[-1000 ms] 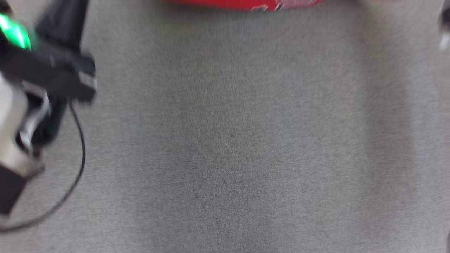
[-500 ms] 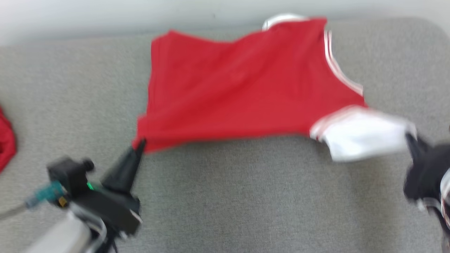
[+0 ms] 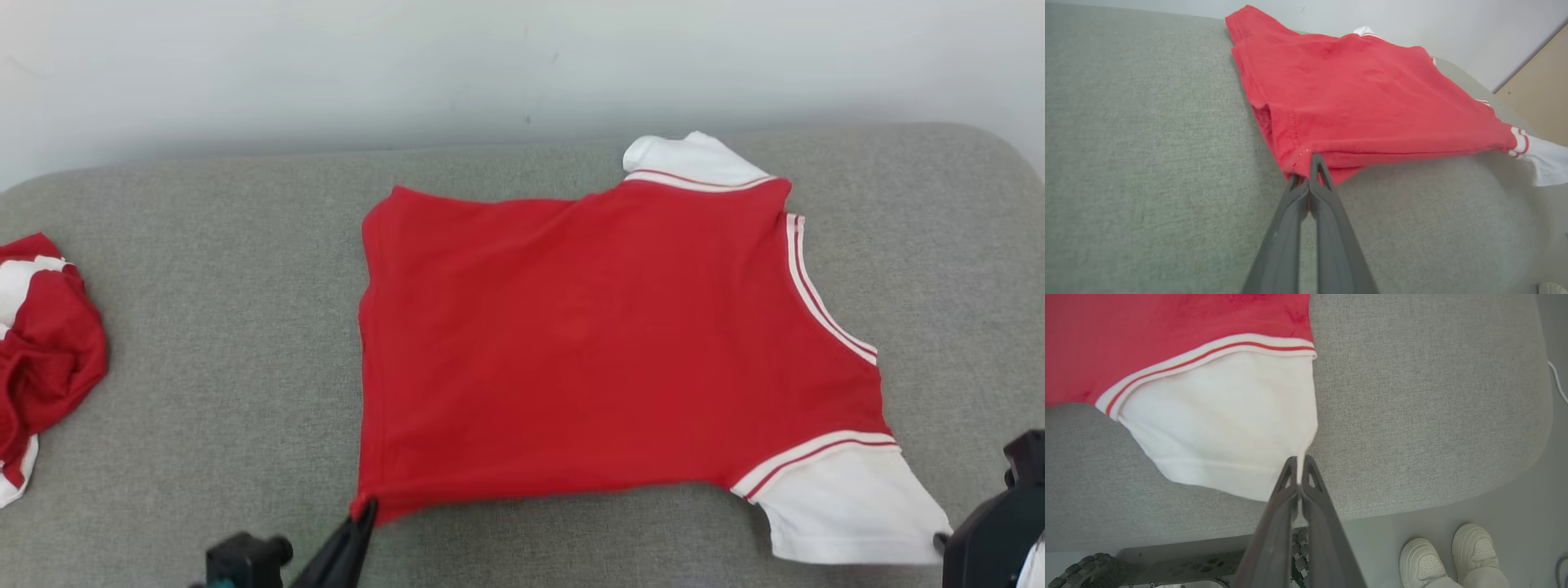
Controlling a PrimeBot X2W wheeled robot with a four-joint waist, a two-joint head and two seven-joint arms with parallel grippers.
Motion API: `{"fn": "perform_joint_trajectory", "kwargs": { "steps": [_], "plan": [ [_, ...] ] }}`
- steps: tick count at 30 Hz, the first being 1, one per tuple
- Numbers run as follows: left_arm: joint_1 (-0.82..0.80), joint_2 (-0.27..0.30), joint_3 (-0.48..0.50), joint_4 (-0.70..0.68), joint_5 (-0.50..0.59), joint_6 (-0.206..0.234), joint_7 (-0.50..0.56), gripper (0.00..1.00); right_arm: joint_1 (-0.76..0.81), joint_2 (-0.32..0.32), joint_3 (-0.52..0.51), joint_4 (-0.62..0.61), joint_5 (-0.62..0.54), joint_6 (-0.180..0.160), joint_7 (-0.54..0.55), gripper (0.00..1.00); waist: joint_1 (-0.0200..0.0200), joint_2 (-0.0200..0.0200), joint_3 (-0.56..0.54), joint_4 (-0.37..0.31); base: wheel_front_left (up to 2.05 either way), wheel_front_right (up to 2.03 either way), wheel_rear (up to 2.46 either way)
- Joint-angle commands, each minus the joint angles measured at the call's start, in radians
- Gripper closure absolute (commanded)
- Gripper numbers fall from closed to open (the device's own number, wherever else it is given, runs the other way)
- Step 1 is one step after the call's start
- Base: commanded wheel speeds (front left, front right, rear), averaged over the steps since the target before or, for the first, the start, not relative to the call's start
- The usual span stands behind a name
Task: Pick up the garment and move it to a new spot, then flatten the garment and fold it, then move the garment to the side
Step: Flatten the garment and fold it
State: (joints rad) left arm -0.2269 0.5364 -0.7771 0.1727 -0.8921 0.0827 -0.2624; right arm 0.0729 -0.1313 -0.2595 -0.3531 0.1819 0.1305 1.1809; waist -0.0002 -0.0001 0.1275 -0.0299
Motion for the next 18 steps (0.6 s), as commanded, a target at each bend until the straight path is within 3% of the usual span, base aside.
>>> {"fn": "perform_joint_trajectory", "kwargs": {
  "steps": [1, 11, 14, 18],
  "plan": [
    [0.019, -0.005, -0.006, 0.009, 0.01, 0.007, -0.002, 1.0, 0.02, 0.004, -0.005, -0.007, 0.002, 0.0, 0.005, 1.0, 0.0002, 0.0001, -0.005, 0.001, 0.0, 0.0, 0.0],
    [0.068, -0.008, -0.043, 0.077, 0.021, 0.027, 0.013, 1.0, 0.119, 0.033, -0.02, -0.018, 0.039, 0.0, 0.127, 1.0, 0.0002, 0.0001, -0.028, 0.005, 0.0, 0.0, 0.0],
    [0.064, 0.003, -0.052, 0.089, 0.029, 0.034, 0.033, 1.0, 0.12, 0.03, -0.014, -0.033, 0.048, 0.0, 0.111, 1.0, 0.0002, 0.0001, -0.03, 0.005, 0.0, 0.0, 0.0],
    [0.069, -0.001, -0.036, 0.069, -0.003, 0.025, 0.031, 1.0, 0.072, 0.009, 0.008, -0.045, 0.062, 0.0, 0.014, 1.0, 0.0002, 0.0001, -0.034, 0.005, 0.0, 0.0, 0.0]
  ]
}}
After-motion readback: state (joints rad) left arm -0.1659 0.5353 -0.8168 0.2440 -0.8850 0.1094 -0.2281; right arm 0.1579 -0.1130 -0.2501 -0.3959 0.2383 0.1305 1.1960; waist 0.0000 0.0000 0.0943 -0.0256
